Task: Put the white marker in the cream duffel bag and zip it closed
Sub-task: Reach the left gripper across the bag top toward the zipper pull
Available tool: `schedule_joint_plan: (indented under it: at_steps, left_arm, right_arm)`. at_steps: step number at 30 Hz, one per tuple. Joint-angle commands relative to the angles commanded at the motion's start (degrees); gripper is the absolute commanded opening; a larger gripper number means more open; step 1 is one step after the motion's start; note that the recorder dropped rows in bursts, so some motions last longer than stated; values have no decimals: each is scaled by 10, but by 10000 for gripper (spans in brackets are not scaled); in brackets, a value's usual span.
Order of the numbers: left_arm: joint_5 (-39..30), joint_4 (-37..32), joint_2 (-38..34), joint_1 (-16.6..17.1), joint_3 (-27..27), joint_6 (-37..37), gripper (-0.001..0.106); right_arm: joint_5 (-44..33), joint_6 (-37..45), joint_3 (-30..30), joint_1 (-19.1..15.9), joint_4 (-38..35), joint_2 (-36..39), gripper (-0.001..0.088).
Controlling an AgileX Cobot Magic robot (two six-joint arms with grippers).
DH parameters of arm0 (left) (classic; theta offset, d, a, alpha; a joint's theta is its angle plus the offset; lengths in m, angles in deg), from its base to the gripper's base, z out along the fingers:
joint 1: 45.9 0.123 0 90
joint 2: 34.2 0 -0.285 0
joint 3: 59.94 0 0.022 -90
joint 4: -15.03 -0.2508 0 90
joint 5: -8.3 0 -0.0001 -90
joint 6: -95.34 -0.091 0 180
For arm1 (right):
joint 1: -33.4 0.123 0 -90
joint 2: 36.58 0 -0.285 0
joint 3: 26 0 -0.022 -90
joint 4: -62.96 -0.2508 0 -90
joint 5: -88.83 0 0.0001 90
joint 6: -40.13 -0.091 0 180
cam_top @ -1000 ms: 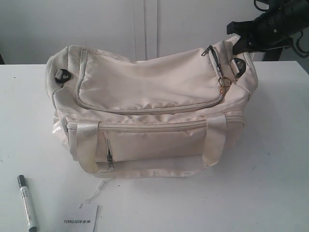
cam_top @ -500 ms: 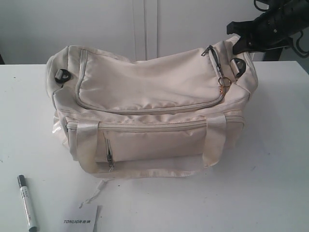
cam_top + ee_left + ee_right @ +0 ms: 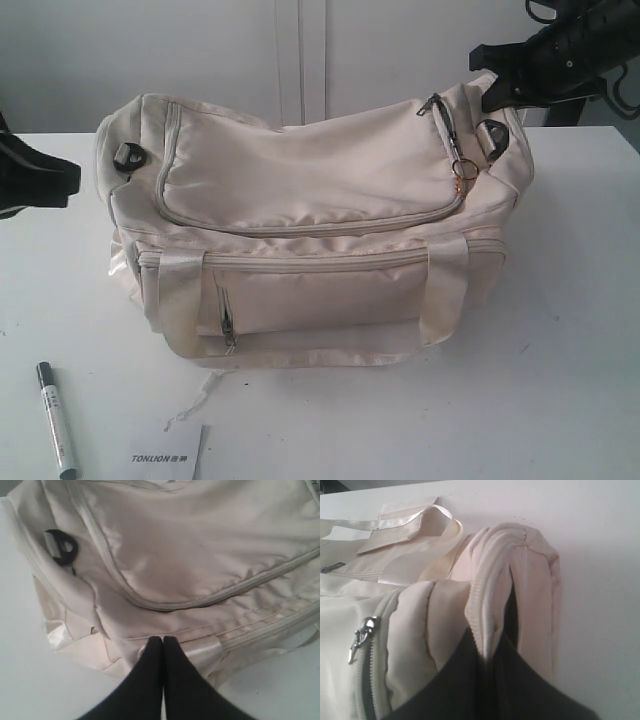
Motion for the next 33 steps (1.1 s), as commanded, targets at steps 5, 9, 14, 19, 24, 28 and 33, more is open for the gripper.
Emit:
schedule_joint_plan:
  at_steps: [5, 9, 14, 19, 24, 28, 33]
  left_arm:
    - [17, 0, -37, -34, 24, 0, 0]
    - [21, 0, -70, -67, 50, 0, 0]
    - [45, 12, -112, -100, 78, 2, 0]
    - [54, 13, -152, -129, 108, 2, 0]
    - [68, 13, -185, -152, 135, 5, 0]
    - [79, 13, -214, -168, 158, 7, 0]
    - [98, 15, -246, -189, 186, 7, 0]
  right_arm:
    - [1, 0, 0, 0, 0, 0, 0]
    - [1, 0, 0, 0, 0, 0, 0]
    - [1, 0, 0, 0, 0, 0, 0]
    - [1, 0, 0, 0, 0, 0, 0]
    - [1, 0, 0, 0, 0, 0, 0]
    - [1, 0, 0, 0, 0, 0, 0]
    - [1, 0, 0, 0, 0, 0, 0]
